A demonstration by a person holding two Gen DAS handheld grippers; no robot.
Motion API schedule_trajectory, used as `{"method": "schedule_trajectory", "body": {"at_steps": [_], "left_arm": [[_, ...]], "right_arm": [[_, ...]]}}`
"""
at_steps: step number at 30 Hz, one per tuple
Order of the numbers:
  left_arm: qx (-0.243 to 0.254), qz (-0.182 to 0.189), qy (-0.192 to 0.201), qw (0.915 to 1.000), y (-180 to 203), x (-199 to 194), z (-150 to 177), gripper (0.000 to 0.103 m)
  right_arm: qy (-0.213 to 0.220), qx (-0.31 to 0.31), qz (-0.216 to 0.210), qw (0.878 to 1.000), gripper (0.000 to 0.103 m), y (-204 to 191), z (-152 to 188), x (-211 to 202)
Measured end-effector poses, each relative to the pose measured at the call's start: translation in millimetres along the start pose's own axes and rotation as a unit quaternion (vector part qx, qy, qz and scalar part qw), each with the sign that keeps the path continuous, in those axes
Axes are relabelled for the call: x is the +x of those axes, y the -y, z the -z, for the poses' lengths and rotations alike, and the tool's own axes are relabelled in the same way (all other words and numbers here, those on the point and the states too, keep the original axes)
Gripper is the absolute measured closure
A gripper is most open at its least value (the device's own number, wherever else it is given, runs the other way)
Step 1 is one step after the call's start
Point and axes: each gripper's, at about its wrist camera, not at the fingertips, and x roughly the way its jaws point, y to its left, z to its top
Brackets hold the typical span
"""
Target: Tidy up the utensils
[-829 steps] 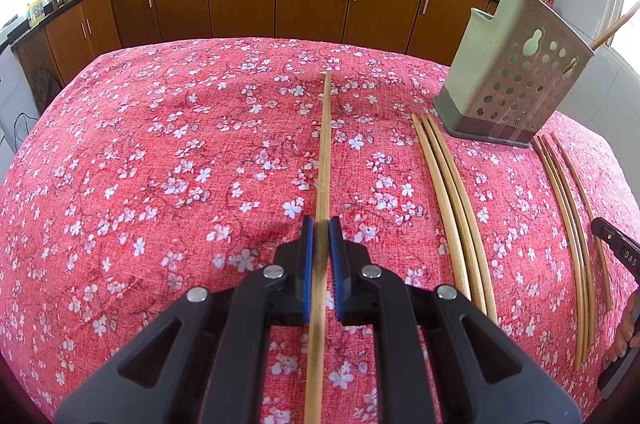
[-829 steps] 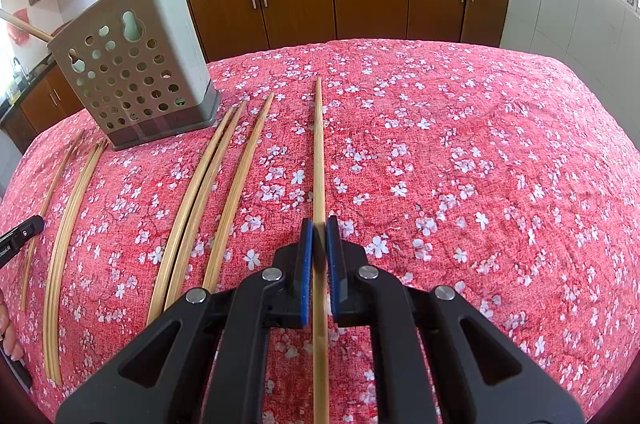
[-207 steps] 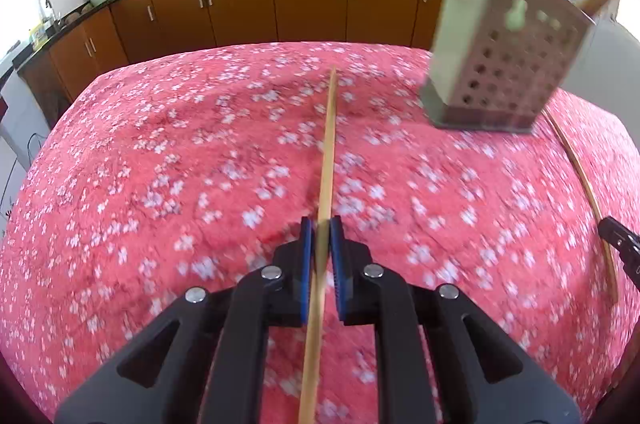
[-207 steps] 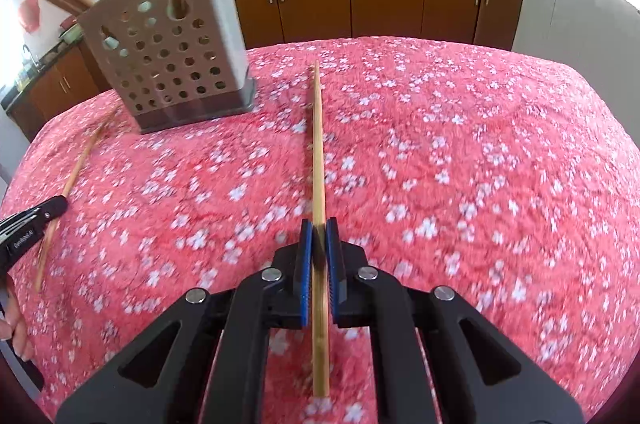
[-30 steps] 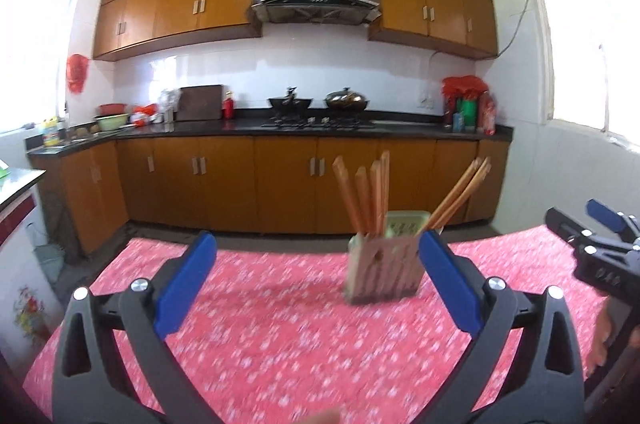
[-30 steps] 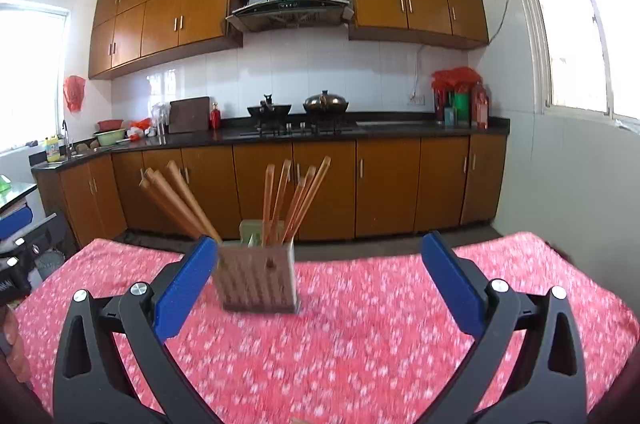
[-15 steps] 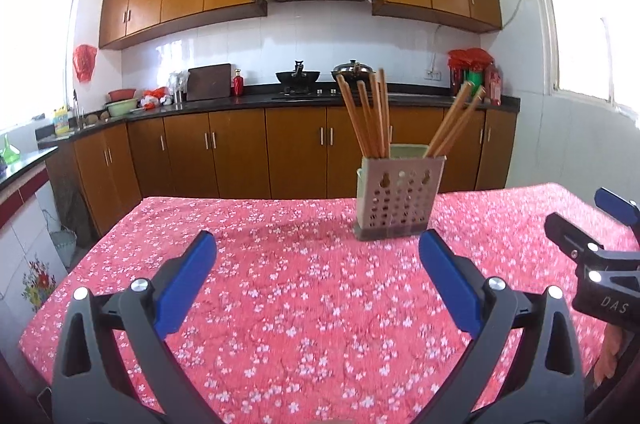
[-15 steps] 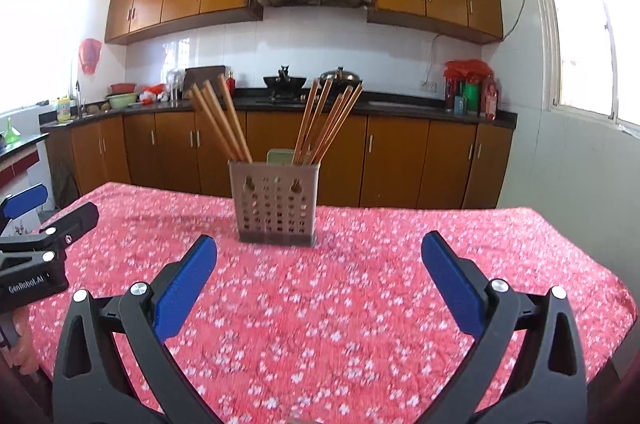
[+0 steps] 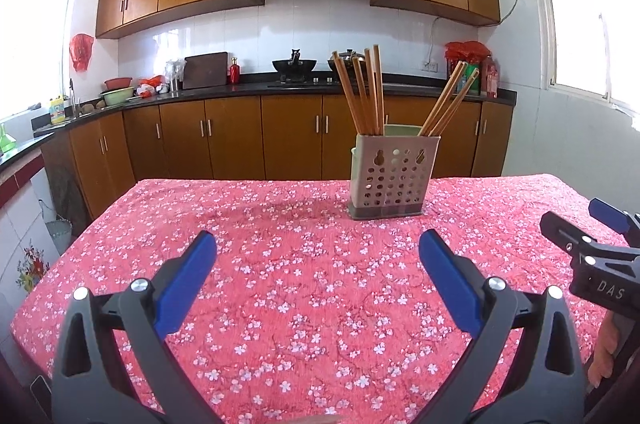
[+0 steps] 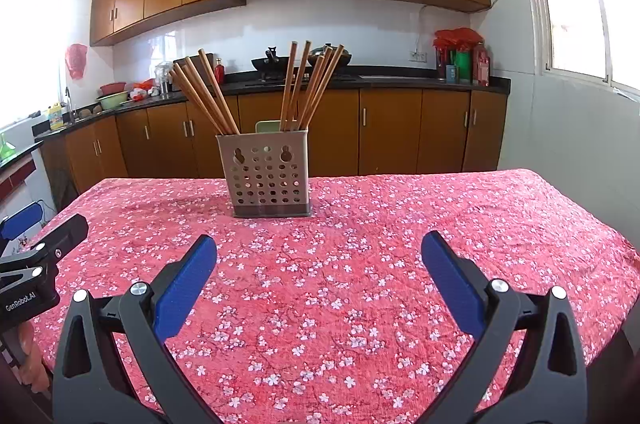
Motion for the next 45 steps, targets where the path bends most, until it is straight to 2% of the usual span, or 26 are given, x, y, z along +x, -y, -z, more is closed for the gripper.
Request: {"method": "schedule_trajectory", "body": {"at_steps": [11, 45], "left_arm": [[0.001, 0.0, -0.011, 0.9999, 0.1, 3.0, 3.2, 0.004], [-0.004, -0.001, -0.012, 0.9999, 0.9, 4.8, 3.3, 0.004]], "right_arm": [[-0.011, -0.001, -0.003, 1.0, 0.002, -1.2, 3.5, 1.0], [-0.014, 0.005, -0.004, 1.0, 0.002, 0.7, 2.9, 1.0]]}}
